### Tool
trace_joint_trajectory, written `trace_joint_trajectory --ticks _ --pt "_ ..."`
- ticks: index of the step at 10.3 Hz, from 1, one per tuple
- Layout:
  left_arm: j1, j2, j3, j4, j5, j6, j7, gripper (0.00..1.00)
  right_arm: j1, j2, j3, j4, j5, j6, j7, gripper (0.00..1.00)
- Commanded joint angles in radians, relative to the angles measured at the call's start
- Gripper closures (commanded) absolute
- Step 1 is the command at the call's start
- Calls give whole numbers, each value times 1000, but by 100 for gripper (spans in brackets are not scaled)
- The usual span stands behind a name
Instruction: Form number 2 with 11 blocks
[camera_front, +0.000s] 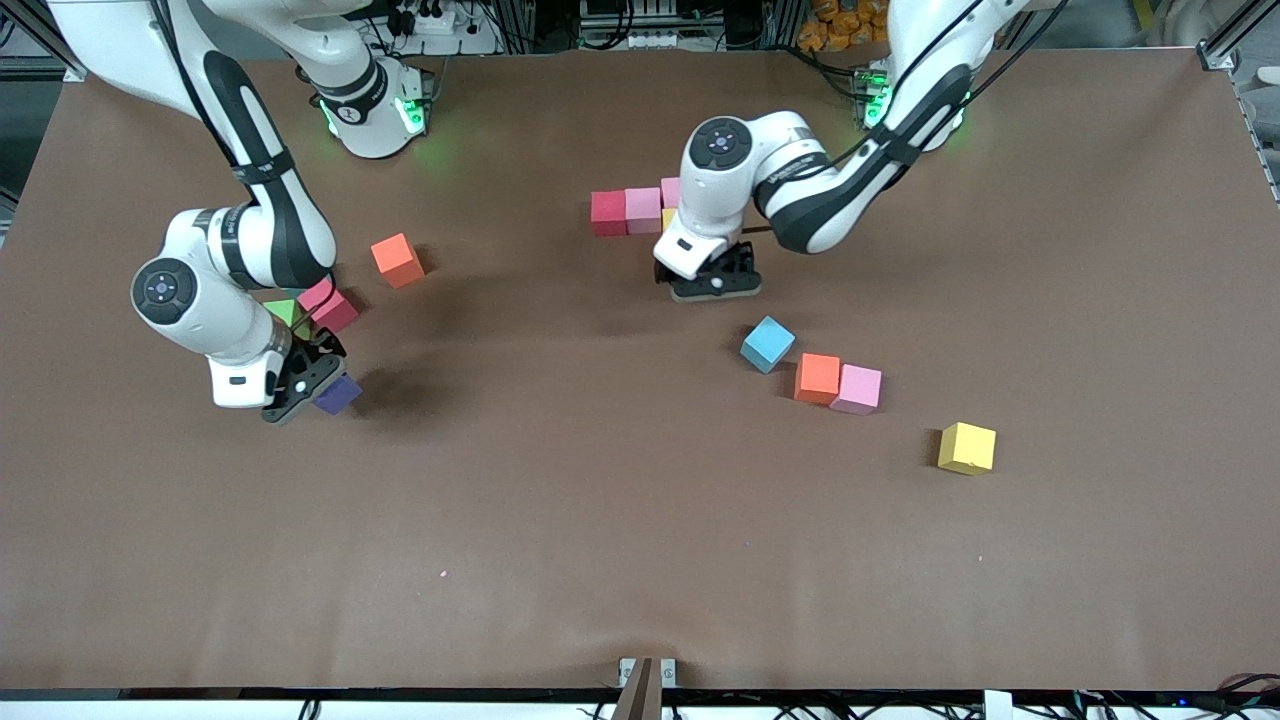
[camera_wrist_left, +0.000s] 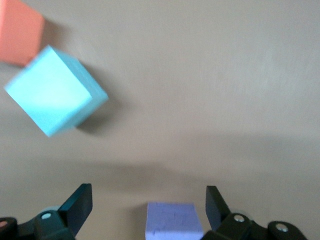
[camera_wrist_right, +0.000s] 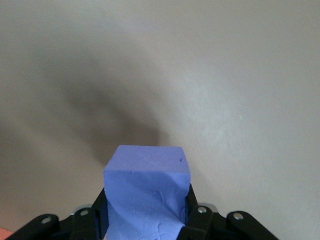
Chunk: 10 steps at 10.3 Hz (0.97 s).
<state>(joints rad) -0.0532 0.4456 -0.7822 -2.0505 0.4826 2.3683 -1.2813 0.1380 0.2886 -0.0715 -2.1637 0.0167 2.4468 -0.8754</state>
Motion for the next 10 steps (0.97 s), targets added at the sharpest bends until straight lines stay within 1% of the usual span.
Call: trace_joint_trajectory --ticks 1,3,4,5,7,10 --pt "71 -2 -5 45 -21 -37 -24 0 66 -16 13 11 6 -6 -112 94" --pt "140 24 14 58 -27 -37 -24 0 180 -14 13 12 -12 1 -132 94" --pt "156 39 30 59 -29 -37 -27 0 239 -14 12 12 -30 1 -132 94" --pt "159 50 52 58 -29 -37 -35 0 296 -14 12 10 -44 0 -132 94" --pt "159 85 58 56 -35 -37 -171 0 418 -17 13 5 -46 -5 -132 94" --pt "158 87 58 44 -33 -38 -196 0 592 -5 12 10 -46 0 -110 94"
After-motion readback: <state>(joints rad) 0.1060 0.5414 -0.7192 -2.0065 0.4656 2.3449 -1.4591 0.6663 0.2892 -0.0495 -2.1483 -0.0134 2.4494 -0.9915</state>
